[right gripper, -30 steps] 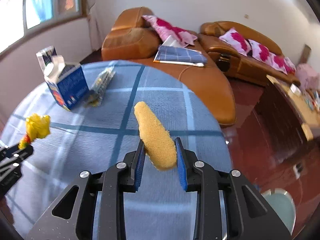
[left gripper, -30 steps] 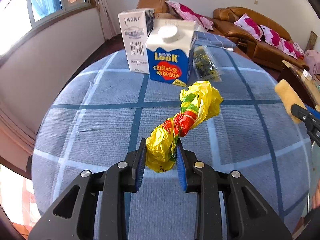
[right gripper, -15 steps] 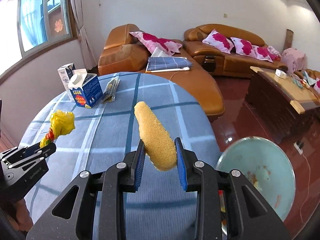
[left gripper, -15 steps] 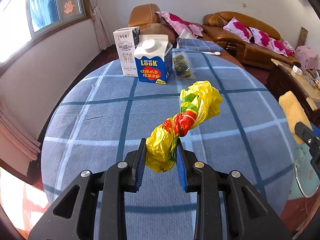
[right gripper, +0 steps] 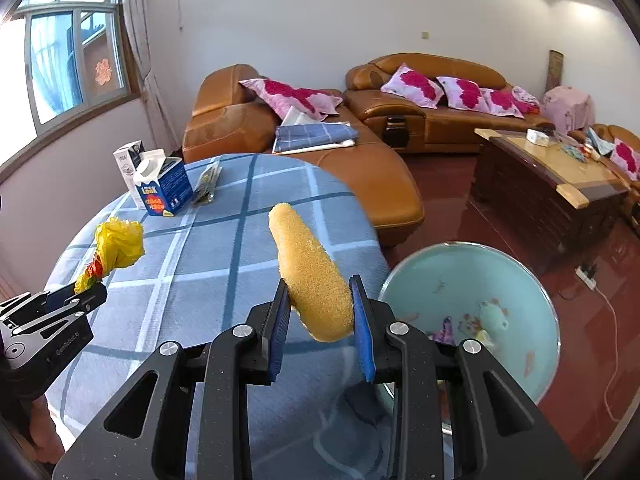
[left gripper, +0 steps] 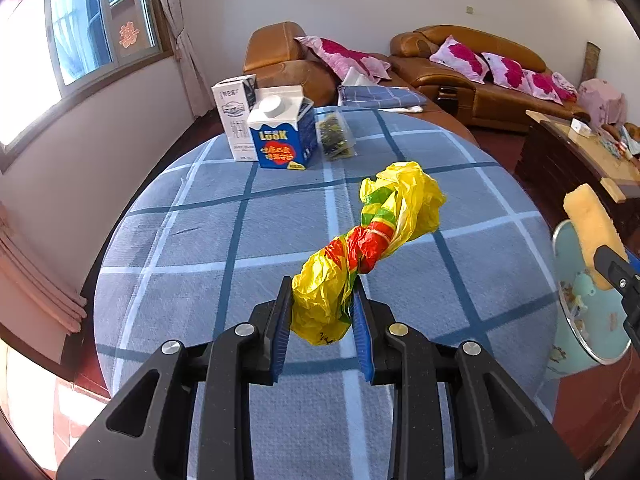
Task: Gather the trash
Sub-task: 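Carry the yellow wrapper and sponge over the blue bucket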
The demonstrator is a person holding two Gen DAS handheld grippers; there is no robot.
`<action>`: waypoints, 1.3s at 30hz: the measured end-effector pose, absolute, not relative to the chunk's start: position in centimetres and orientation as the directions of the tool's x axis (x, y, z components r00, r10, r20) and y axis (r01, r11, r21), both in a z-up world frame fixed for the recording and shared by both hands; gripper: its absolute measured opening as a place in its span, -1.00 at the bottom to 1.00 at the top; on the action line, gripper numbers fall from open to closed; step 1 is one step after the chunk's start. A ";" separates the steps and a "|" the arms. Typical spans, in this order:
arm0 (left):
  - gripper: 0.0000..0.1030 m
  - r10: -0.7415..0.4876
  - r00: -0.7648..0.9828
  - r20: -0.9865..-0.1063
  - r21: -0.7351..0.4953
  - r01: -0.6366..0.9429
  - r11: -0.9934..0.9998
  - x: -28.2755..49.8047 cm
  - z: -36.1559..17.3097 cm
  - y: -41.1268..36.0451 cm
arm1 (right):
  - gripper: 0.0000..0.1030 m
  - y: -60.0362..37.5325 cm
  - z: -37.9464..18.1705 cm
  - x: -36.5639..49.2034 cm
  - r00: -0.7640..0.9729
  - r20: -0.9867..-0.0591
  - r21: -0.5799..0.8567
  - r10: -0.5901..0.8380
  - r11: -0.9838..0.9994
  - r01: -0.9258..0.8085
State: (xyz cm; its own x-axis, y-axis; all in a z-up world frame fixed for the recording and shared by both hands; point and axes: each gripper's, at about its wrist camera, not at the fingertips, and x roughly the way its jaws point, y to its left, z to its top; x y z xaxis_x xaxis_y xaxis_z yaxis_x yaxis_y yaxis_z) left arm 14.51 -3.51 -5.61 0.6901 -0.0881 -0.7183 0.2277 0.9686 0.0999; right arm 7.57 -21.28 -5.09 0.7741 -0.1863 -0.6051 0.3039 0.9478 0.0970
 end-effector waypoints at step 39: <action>-0.46 -0.203 0.700 -0.685 0.167 0.422 0.891 8.7 -4.0 -15.9 | -0.42 -31.7 -6.6 -1.4 0.726 -0.582 0.141 -0.366 0.834 0.533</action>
State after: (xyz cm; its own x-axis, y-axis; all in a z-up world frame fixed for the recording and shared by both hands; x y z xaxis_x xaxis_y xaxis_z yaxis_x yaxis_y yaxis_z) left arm 8.70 -15.86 -4.03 0.6996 -0.2029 -0.6851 0.4223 0.8908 0.1674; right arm -1.39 -31.71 -6.64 0.7261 -0.3656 -0.5824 0.5331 0.8342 0.1411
